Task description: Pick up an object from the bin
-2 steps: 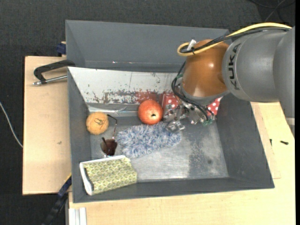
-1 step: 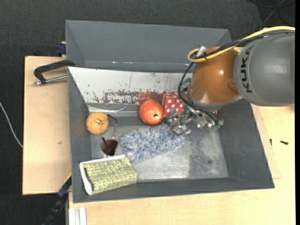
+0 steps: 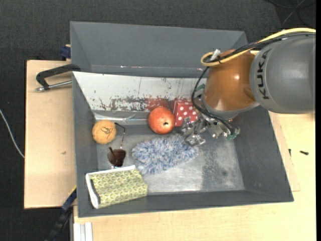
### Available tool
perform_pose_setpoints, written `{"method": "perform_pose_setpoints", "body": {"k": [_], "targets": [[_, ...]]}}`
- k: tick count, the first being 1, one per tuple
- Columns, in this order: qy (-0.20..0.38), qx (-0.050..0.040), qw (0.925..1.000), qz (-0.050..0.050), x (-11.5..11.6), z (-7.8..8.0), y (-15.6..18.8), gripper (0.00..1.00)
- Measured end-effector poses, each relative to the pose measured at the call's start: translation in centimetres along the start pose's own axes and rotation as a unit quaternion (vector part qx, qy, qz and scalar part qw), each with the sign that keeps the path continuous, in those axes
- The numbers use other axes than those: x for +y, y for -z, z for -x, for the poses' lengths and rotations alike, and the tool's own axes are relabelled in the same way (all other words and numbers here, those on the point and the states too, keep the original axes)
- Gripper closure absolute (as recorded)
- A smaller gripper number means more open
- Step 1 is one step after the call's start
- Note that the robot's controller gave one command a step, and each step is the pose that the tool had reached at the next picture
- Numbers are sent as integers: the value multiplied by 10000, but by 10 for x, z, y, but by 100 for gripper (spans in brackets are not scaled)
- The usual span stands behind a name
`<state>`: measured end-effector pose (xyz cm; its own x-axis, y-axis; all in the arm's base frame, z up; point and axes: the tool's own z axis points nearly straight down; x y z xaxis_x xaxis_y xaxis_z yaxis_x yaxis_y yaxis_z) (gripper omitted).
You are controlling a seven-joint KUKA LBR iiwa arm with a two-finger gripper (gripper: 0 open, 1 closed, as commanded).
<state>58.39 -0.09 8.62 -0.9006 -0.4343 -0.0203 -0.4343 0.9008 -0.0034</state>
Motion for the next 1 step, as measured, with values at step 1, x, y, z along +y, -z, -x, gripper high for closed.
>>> {"method": "perform_pose_setpoints", "body": {"k": [1], "targets": [[168, -32, 9998, -46, -25, -20, -1, 100]]}}
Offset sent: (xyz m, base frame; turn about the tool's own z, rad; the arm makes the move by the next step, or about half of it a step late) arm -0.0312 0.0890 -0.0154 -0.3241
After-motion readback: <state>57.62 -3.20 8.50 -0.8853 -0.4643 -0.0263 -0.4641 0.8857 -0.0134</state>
